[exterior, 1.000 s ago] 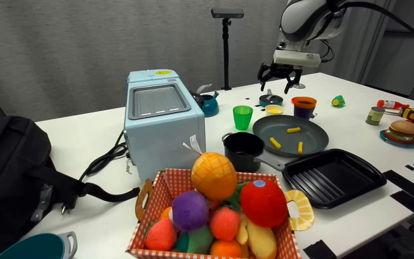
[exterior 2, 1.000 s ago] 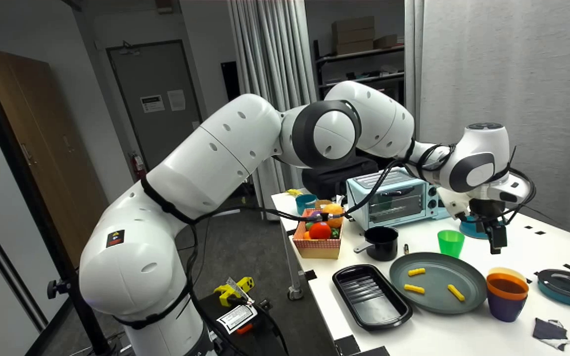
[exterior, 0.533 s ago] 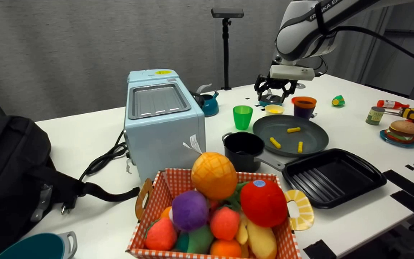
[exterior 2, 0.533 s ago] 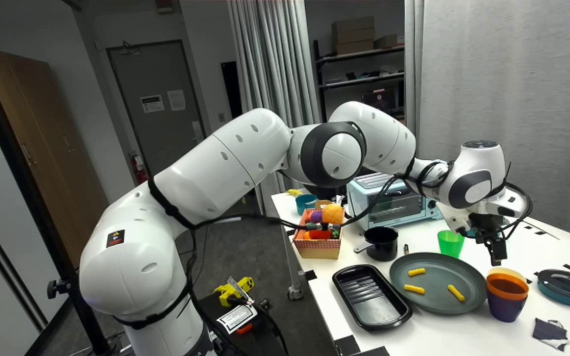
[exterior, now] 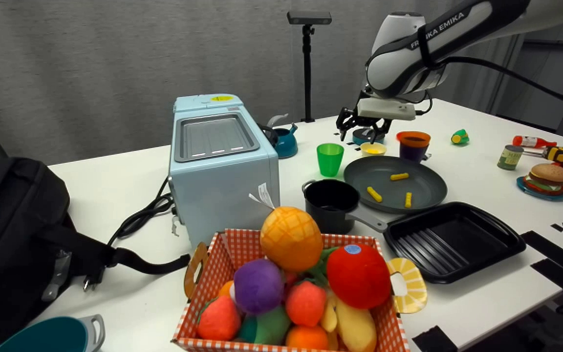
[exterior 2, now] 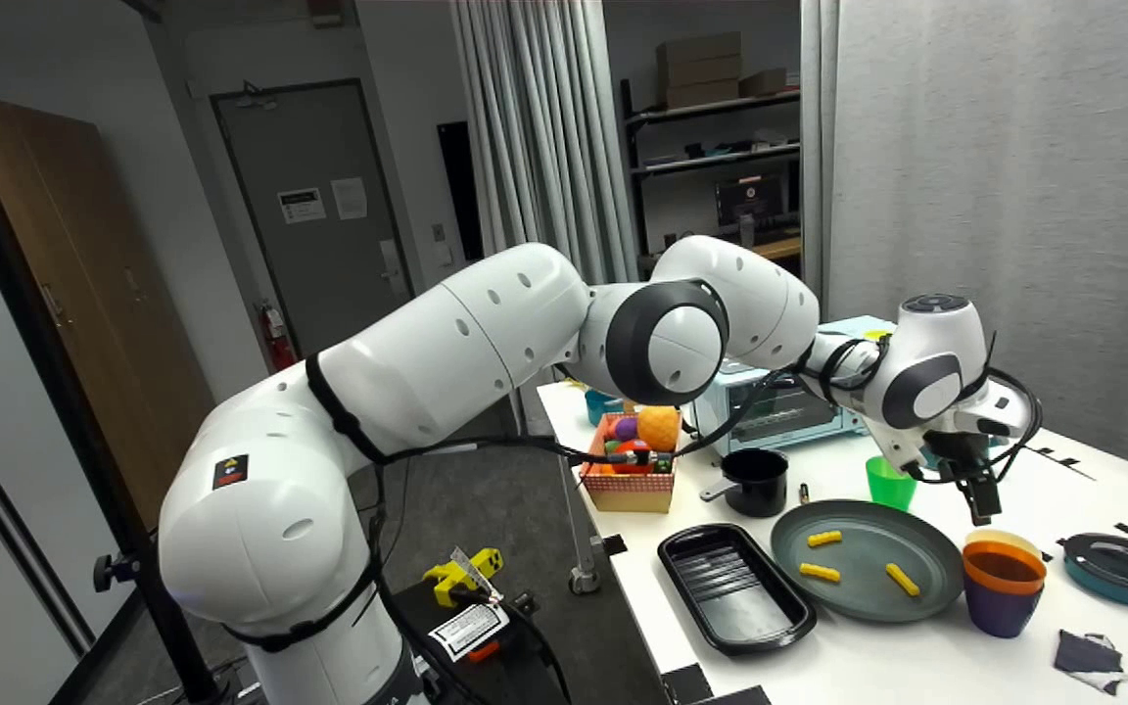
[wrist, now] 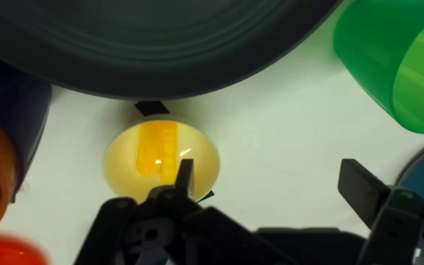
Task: Pour the contents from the white bowl onto the gray plate
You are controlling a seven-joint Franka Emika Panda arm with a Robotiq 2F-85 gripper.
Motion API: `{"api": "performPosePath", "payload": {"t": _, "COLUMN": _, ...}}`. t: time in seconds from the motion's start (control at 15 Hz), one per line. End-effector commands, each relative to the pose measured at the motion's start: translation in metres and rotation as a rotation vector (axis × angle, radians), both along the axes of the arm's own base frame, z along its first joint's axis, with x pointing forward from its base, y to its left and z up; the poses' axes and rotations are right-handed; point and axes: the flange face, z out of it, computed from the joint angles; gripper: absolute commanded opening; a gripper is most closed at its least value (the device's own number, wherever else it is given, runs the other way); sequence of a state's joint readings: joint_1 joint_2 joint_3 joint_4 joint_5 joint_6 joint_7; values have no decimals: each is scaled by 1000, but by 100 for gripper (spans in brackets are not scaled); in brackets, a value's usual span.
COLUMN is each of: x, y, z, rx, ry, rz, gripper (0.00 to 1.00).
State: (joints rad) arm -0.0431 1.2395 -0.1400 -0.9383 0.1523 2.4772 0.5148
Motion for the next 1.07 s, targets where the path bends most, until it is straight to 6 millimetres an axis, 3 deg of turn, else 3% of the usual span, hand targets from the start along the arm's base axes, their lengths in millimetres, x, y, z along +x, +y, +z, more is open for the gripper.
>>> {"api": "performPosePath", "payload": {"t": 0.0, "x": 12, "y": 1, "z": -10, "rx": -38, "ry": -65, "rz": 26, "gripper": 100}}
{"api": "performPosePath", "payload": {"t": 0.33, "x": 10, "y": -11, "z": -29, "rx": -69, "ry": -66, "rz": 20, "gripper": 100}}
{"api": "performPosePath", "payload": {"t": 0.47, "x": 9, "y": -17, "z": -34, "rx": -81, "ry": -61, "rz": 11, "gripper": 94}}
{"api": "performPosePath", "payload": {"t": 0.53, "x": 8, "y": -19, "z": -37, "rx": -86, "ry": -58, "rz": 9, "gripper": 77}}
{"api": "performPosePath", "payload": {"t": 0.6, "x": 8, "y": -21, "z": -38, "rx": -90, "ry": -59, "rz": 8, "gripper": 67}}
{"api": "performPosePath", "payload": {"t": 1.0, "x": 9, "y": -26, "z": -41, "rx": -117, "ry": -70, "rz": 8, "gripper": 21}}
